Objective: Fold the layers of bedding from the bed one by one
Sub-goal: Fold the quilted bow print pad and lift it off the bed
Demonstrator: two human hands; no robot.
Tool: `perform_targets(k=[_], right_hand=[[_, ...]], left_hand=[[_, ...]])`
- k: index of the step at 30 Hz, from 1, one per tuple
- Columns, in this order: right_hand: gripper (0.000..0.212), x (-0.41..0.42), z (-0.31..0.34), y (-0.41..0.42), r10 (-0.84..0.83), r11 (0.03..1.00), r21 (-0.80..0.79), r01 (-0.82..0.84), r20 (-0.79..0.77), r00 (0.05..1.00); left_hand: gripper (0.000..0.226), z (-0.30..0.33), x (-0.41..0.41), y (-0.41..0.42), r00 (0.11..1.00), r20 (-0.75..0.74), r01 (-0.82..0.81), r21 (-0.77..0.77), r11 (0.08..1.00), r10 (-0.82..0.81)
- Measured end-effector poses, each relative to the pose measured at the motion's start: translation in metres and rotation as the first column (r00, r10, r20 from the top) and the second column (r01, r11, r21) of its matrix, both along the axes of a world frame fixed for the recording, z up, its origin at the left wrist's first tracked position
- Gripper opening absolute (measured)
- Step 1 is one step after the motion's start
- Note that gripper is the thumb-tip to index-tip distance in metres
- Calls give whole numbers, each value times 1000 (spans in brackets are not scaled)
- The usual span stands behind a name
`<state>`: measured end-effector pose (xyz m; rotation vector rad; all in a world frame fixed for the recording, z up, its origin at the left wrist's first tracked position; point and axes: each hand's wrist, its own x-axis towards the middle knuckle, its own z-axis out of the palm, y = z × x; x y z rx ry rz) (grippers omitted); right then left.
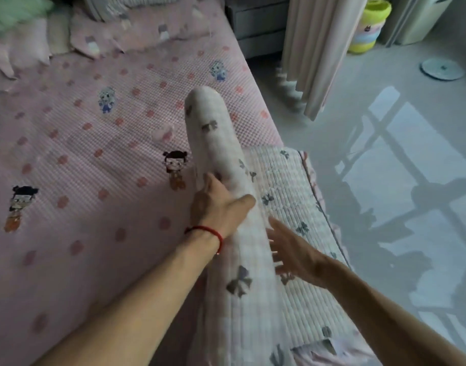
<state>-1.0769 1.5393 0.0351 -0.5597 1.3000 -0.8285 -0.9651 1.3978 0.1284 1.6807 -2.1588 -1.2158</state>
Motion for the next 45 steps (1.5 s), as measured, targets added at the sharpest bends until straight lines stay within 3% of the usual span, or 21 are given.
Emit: perform_targets(k=[3, 6, 8, 10, 12, 13, 15, 16, 18, 19, 21, 23, 27, 32, 35, 38, 40, 42, 43, 45], right_hand=[[73, -45, 22, 33, -224, 973, -26, 231, 159, 961], [62, -93, 24, 68, -405, 913, 29, 406, 161, 900], [77, -118, -2, 94, -401, 905, 118, 409, -86, 912], [76, -125, -29, 108, -268, 918, 175, 355, -386, 883], [72, -122, -58, 114, -211, 929, 167, 331, -496, 843], [74, -117, -68, 115, -214, 926, 173, 336, -492, 844], [80, -113, -90, 115, -258, 907, 188, 377, -460, 850], [81, -112, -96, 114, -285, 895, 189, 403, -452, 845], [78, -114, -103, 115, -299, 884, 189, 427, -472, 829], [75, -113, -99, 114, -298, 882, 191, 431, -484, 823], [64, -114, -88, 111, -288, 883, 175, 436, -533, 796], [50, -119, -75, 110, -291, 873, 170, 457, -570, 768], [39, -108, -21, 108, -274, 869, 178, 461, -602, 750], [40, -33, 25, 90, -335, 862, 24, 506, -723, 604], [41, 48, 19, 65, -363, 874, -55, 483, -734, 574], [40, 122, -20, 27, -270, 933, -45, 356, -739, 617], [41, 165, -49, -3, -123, 974, 40, 224, -736, 666], [45, 191, -69, -21, -11, 988, 95, 122, -743, 669], [46, 197, -74, -25, 8, 988, 107, 109, -750, 661], [47, 199, -82, -30, 28, 985, 133, 111, -752, 658]], left_hand=[[73, -6, -74, 41, 988, 87, 134, -105, 985, -126], [39, -34, -112, 71, 949, -97, 298, -26, 954, -299], [33, -76, -102, 82, 920, -108, 364, -117, 924, -376], [39, -127, -74, 82, 928, 20, 358, -312, 880, -371], [59, -166, -48, 78, 951, -24, 284, -330, 900, -309], [73, -174, -40, 76, 967, -94, 203, -280, 938, -237], [99, -171, -38, 67, 983, -170, -76, -57, 995, 66], [110, -169, -39, 62, 970, -132, -190, 100, 977, 202], [129, -161, -35, 50, 946, -51, -272, 410, 871, 319], [127, -159, -30, 46, 938, -28, -276, 539, 796, 345], [94, -150, -25, 40, 945, -20, -233, 657, 717, 326], [77, -142, -37, 38, 941, 0, -272, 593, 758, 337], [103, -100, -58, 32, 929, -131, -255, 455, 853, 347], [49, -41, 14, 3, 929, -226, -180, 417, 891, 294], [39, -29, 105, -29, 928, -235, -195, 357, 913, 290], [60, -40, 191, -66, 929, -135, -274, 377, 885, 345], [66, -55, 238, -79, 913, -40, -375, 308, 874, 406], [99, -80, 268, -83, 879, 36, -468, 268, 842, 476], [114, -93, 277, -82, 873, 37, -477, 273, 835, 487], [118, -107, 286, -82, 869, 33, -484, 264, 834, 493]])
